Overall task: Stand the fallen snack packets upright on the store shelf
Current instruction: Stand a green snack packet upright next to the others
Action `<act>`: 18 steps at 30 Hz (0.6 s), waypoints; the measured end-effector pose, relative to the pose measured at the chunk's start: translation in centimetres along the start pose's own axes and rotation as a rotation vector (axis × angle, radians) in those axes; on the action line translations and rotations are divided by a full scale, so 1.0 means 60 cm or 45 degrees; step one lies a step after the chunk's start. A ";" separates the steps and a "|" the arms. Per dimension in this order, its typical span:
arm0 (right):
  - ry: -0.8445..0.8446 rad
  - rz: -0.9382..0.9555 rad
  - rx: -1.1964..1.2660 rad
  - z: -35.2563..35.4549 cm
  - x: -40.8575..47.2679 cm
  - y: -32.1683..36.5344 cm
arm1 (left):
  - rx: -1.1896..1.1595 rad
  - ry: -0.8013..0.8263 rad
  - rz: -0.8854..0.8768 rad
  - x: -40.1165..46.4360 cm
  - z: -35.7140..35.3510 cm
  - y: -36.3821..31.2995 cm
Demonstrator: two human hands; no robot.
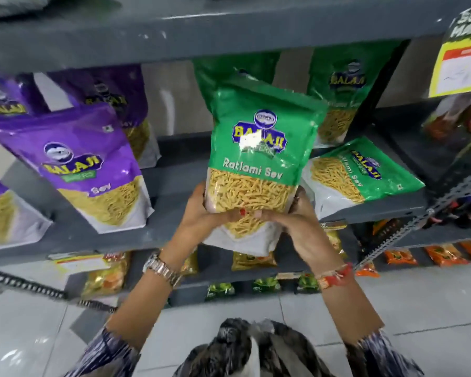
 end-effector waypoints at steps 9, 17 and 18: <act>0.123 -0.004 -0.227 0.004 0.022 0.024 | 0.096 -0.146 0.034 -0.024 0.012 0.005; 0.108 0.054 -0.516 0.006 0.121 0.000 | 0.134 -0.251 -0.069 0.065 0.003 0.028; 0.127 0.044 -0.514 0.005 0.130 -0.004 | 0.138 -0.256 -0.073 0.073 0.001 0.030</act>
Point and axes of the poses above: each hand's wrist, its own x-axis towards the middle knuckle, its own z-axis out of the back of the hand, y = z × x, the point moved 10 cm from there along x, towards the middle knuckle, and after that the axes turned 15 degrees about x, right-handed, at the moved point
